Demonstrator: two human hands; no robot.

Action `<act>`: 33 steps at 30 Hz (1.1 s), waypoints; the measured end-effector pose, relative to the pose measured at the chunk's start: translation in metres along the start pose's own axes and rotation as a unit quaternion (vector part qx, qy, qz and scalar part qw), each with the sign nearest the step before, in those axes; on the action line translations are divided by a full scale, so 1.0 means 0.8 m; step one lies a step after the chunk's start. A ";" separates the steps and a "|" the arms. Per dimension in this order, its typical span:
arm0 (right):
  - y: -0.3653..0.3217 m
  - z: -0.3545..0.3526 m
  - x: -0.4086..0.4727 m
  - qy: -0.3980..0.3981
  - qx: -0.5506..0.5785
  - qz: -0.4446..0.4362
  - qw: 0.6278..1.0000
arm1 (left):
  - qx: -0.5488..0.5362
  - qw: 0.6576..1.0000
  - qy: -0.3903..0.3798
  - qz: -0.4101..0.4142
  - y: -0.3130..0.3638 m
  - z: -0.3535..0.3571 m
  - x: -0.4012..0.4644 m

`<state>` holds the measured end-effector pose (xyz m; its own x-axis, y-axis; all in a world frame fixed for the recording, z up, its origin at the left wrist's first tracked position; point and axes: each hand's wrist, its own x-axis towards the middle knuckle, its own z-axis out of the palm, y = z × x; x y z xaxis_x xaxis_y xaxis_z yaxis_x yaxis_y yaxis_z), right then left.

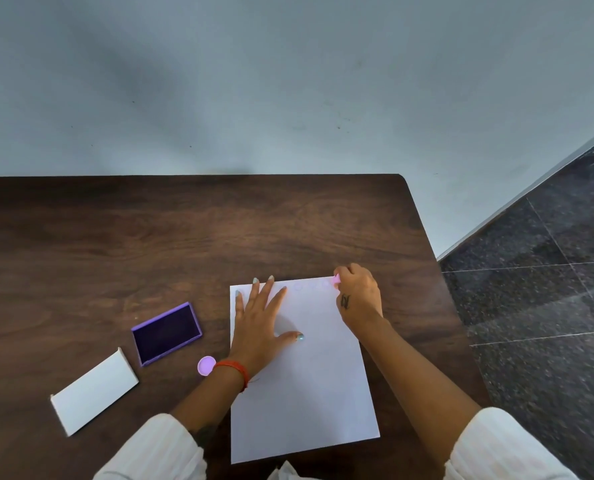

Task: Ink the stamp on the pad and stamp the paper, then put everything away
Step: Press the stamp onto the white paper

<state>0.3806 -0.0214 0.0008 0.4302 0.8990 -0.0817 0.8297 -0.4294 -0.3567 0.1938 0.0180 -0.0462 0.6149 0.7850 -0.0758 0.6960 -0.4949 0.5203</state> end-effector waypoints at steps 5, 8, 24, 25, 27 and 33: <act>0.005 0.006 0.000 0.022 -0.001 -0.017 1.000 | -0.001 1.000 0.003 0.000 -0.001 0.002 0.001; 0.007 0.009 0.001 0.030 -0.003 -0.024 0.999 | -0.007 1.000 0.007 0.002 -0.001 0.002 0.000; 0.008 -0.016 0.008 -0.013 0.032 0.017 0.999 | 0.001 0.999 -0.038 -0.013 0.007 -0.011 0.000; 0.008 -0.024 0.008 0.004 0.087 0.058 0.995 | 0.000 0.999 -0.042 -0.014 0.009 -0.014 0.000; 0.008 -0.042 0.004 0.080 0.237 0.126 0.960 | -0.014 0.999 -0.034 -0.017 0.012 -0.021 0.001; 0.000 -0.080 -0.025 0.058 0.613 0.247 0.748 | -0.063 0.997 0.048 -0.023 0.008 -0.052 -0.011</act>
<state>0.3947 -0.0447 0.0623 0.6629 0.6128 -0.4301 -0.3605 -0.2423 -0.9008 0.1770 0.0234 -0.0065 0.5406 0.8409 -0.0246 0.6674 -0.4108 0.6211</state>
